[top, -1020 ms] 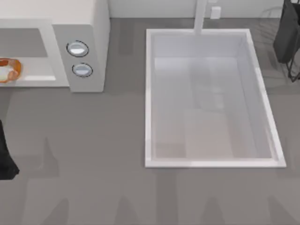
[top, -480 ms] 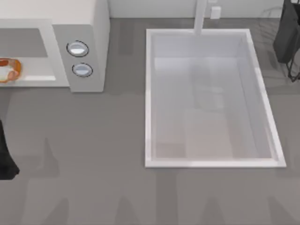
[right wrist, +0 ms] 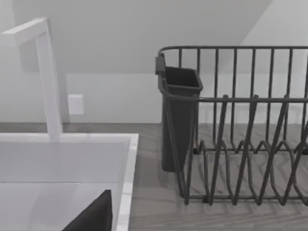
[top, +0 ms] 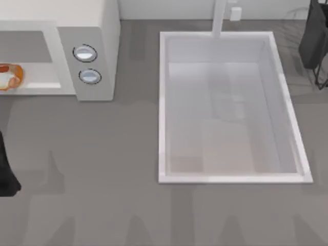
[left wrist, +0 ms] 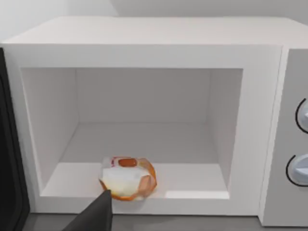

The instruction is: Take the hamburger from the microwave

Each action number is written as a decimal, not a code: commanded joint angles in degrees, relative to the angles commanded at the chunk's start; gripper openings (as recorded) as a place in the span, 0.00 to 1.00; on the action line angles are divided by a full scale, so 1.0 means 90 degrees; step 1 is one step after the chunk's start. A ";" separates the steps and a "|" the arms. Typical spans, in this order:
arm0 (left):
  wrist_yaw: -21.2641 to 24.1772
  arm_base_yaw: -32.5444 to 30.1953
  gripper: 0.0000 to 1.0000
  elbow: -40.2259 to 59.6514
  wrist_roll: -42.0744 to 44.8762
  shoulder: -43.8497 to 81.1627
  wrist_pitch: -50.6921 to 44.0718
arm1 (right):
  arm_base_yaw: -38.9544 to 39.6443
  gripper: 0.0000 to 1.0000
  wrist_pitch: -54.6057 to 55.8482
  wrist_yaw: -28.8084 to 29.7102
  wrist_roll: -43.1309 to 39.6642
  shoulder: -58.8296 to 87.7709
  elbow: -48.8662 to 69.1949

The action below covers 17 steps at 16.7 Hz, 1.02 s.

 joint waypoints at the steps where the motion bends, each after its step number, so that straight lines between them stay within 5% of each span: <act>1: 0.0000 0.0000 1.00 0.0000 0.0000 0.0000 0.0000 | 0.0000 1.00 0.0000 0.0000 0.0000 0.0000 0.0000; 8: 0.0181 0.0154 1.00 0.0745 0.0071 0.1835 0.1069 | 0.0000 1.00 0.0000 0.0000 0.0000 0.0000 0.0000; 17: 0.0695 0.0589 1.00 0.2855 0.0273 0.7828 0.4099 | 0.0000 1.00 0.0000 0.0000 0.0000 0.0000 0.0000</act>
